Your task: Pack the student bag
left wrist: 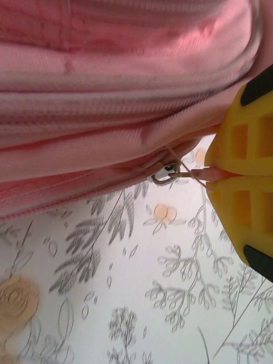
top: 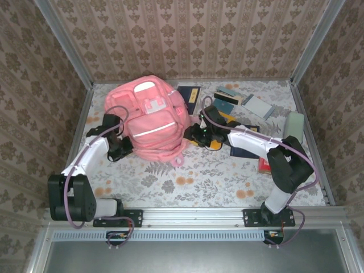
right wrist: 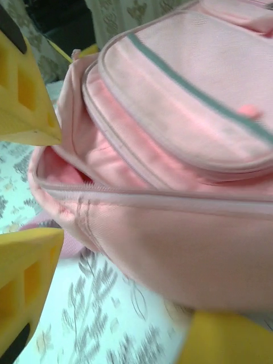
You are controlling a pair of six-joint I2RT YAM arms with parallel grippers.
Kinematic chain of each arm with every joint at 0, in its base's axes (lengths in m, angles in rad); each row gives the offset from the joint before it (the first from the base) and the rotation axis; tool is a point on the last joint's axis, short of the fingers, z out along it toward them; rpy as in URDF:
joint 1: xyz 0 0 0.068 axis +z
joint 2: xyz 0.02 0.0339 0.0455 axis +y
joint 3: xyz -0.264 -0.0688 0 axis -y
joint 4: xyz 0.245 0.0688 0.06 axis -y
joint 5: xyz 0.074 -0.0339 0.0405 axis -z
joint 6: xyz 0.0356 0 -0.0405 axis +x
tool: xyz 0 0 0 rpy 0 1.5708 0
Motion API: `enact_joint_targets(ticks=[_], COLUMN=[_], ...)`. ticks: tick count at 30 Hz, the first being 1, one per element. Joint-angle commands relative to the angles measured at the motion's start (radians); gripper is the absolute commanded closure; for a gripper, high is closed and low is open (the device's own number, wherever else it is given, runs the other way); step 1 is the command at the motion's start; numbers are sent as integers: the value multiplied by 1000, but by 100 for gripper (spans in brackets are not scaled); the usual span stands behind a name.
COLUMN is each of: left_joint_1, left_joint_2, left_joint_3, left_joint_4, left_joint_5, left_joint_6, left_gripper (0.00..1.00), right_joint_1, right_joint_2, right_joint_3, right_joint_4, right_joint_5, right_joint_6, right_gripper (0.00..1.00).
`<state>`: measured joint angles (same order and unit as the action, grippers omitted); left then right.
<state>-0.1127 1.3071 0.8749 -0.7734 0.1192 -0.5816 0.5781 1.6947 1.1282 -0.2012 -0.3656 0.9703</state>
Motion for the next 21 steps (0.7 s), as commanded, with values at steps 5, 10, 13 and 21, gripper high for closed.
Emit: enact_joint_targets(ticks=[5,10,13,21], left_joint_1=[-139,-203,-224,-242], left_joint_2=[-97,-126,-137,-136], left_joint_3=[-48,-54,-66,-58], left_joint_4=[26,36,62,81], left_joint_5=[28,53,71,96], left_joint_6=[-10,-26,-38,-44], left_gripper=[100,100,100,100], right_joint_1=[85,183,230,335], right_joint_2=[-81,19,80,116], right_joint_3=[153,267,314,293], right_joint_4=[-206,-189,-163,-68], right_joint_5=[201,105,34,75], right_joint_6=[-184,-288,-290,-490], right_gripper=[55,56,58,61])
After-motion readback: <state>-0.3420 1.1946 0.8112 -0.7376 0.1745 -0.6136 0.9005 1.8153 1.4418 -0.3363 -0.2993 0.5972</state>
